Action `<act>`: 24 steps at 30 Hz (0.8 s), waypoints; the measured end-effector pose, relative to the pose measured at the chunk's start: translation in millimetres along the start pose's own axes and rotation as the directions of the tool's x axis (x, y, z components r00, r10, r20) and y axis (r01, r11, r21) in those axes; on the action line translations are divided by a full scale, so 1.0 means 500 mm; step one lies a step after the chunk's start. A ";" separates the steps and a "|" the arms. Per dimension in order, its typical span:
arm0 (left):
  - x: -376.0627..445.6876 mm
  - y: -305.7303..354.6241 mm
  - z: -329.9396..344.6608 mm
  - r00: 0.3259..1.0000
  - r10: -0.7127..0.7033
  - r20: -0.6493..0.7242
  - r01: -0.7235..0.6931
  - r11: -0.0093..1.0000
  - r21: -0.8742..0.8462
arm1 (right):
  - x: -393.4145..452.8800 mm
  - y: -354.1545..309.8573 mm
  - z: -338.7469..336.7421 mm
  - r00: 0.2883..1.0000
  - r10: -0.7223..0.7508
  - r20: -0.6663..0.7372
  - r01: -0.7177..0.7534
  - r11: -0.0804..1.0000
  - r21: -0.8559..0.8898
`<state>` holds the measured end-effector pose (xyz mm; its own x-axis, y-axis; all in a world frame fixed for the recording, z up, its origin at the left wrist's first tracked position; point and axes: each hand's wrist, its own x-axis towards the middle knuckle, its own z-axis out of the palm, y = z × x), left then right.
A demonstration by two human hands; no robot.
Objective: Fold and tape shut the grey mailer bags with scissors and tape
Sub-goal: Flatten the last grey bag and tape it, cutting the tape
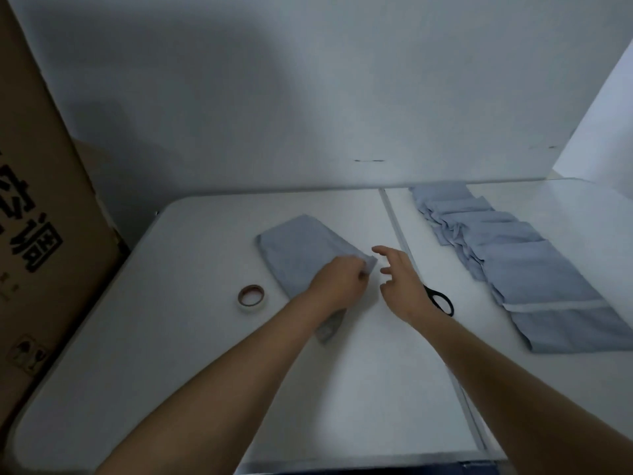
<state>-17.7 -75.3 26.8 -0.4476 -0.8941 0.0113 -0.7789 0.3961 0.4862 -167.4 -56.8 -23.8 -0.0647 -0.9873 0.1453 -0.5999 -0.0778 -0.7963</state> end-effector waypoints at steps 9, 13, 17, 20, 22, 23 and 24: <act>-0.113 0.059 -0.004 0.886 0.030 0.463 0.081 0.973 -0.218 | -0.094 0.038 -0.036 0.989 -0.104 0.107 0.122 0.976 -0.181; -0.128 0.000 0.008 0.995 -0.068 0.078 0.085 0.966 -0.246 | -0.139 0.054 -0.044 0.979 -0.167 0.117 0.181 0.976 -0.125; -0.130 -0.077 0.047 0.992 -0.122 -0.009 0.121 0.970 0.210 | -0.187 0.051 -0.057 0.981 -0.162 0.106 0.169 0.984 -0.062; -0.142 -0.088 0.072 0.978 -0.190 0.090 0.160 0.951 0.266 | -0.206 0.040 -0.067 0.982 -0.102 0.161 0.102 0.995 0.012; -0.143 -0.098 0.076 0.981 -0.176 0.086 0.145 0.947 0.286 | -0.218 0.032 -0.071 0.977 -0.083 0.196 0.083 0.996 0.009; -0.140 -0.106 0.076 0.983 -0.158 0.092 0.124 0.945 0.302 | -0.224 0.029 -0.072 0.975 -0.094 0.203 0.096 0.995 -0.001; -0.134 -0.114 0.074 0.985 -0.140 0.103 0.102 0.944 0.314 | -0.229 0.025 -0.072 0.973 -0.104 0.206 0.111 0.994 -0.019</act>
<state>40.2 -30.1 -33.8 -0.3768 -0.9145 -0.1475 -0.9187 0.3486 0.1855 -196.5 60.4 -29.3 0.1636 -0.9811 0.1037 -0.6182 -0.1839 -0.7642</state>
